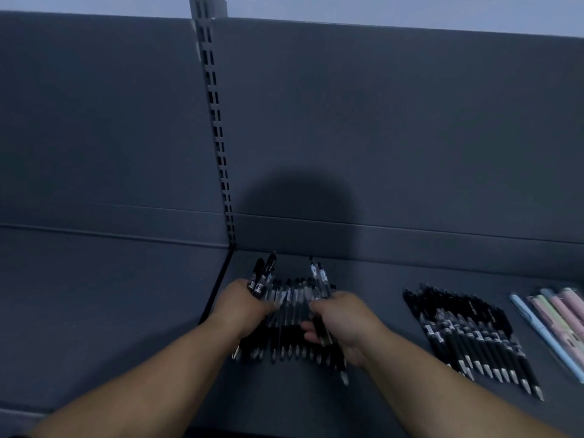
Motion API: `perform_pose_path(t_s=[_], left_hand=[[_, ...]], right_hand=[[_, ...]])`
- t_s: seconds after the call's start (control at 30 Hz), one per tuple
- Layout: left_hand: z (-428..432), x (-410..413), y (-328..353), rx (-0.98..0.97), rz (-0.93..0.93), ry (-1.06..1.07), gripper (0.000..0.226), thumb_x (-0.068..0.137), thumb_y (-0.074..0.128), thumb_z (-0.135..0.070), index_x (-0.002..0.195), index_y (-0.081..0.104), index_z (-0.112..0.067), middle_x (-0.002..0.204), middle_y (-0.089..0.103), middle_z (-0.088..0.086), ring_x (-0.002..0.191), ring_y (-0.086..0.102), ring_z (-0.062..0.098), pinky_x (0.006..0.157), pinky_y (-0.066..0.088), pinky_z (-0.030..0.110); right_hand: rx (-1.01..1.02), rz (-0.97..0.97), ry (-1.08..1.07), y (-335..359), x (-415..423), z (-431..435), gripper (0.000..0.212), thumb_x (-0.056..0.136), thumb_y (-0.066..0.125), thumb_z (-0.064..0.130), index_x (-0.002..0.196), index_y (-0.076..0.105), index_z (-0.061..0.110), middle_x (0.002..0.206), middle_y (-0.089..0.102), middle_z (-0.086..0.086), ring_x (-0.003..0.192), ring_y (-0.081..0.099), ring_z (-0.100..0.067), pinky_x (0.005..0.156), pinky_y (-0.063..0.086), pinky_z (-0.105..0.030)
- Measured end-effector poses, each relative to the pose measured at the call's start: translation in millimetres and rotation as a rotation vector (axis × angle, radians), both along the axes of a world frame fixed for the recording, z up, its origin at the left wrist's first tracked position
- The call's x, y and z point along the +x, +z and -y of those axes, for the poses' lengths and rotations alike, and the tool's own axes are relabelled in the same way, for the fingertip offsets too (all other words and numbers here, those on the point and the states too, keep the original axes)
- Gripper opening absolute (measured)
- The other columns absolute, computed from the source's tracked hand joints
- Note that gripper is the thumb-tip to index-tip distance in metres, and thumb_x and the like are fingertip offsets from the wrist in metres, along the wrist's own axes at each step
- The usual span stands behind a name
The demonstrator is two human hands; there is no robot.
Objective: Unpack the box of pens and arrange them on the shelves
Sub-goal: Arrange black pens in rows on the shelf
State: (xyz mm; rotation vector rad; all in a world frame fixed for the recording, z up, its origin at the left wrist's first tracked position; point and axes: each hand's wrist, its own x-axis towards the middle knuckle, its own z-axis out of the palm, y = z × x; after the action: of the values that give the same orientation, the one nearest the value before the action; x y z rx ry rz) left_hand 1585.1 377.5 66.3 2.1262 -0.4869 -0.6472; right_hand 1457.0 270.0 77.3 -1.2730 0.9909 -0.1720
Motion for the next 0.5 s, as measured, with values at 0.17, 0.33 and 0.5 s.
perform_pose_path(t_s=[0.17, 0.33, 0.5], left_hand=[[-2, -1, -7, -0.023, -0.014, -0.011, 0.027, 0.073, 0.080, -0.021, 0.094, 0.063, -0.018, 0.088, 0.071, 0.001, 0.081, 0.068, 0.019, 0.078, 0.058, 0.037], [-3, 0, -10, -0.052, 0.000, 0.009, 0.033, 0.074, 0.079, -0.021, 0.101, 0.059, -0.017, 0.089, 0.069, 0.000, 0.080, 0.066, 0.015, 0.070, 0.056, 0.029], [-3, -1, -12, -0.044, 0.047, -0.007, 0.037, 0.075, 0.078, -0.024, 0.105, 0.059, -0.016, 0.089, 0.067, -0.003, 0.080, 0.063, 0.012, 0.061, 0.045, 0.020]], right_hand=[[0.038, 0.026, -0.017, -4, 6, 1, 0.018, 0.090, 0.056, 0.006, 0.107, 0.054, 0.002, 0.098, 0.065, -0.014, 0.072, 0.069, -0.021, 0.052, 0.055, -0.026], [0.011, 0.006, -0.027, -6, 8, 2, 0.013, 0.093, 0.053, 0.008, 0.106, 0.054, 0.003, 0.088, 0.055, -0.010, 0.075, 0.066, -0.022, 0.053, 0.056, -0.027], [-0.034, 0.028, -0.099, -9, 12, 3, 0.009, 0.093, 0.049, 0.006, 0.095, 0.057, 0.005, 0.081, 0.059, -0.008, 0.073, 0.064, -0.019, 0.054, 0.054, -0.026]])
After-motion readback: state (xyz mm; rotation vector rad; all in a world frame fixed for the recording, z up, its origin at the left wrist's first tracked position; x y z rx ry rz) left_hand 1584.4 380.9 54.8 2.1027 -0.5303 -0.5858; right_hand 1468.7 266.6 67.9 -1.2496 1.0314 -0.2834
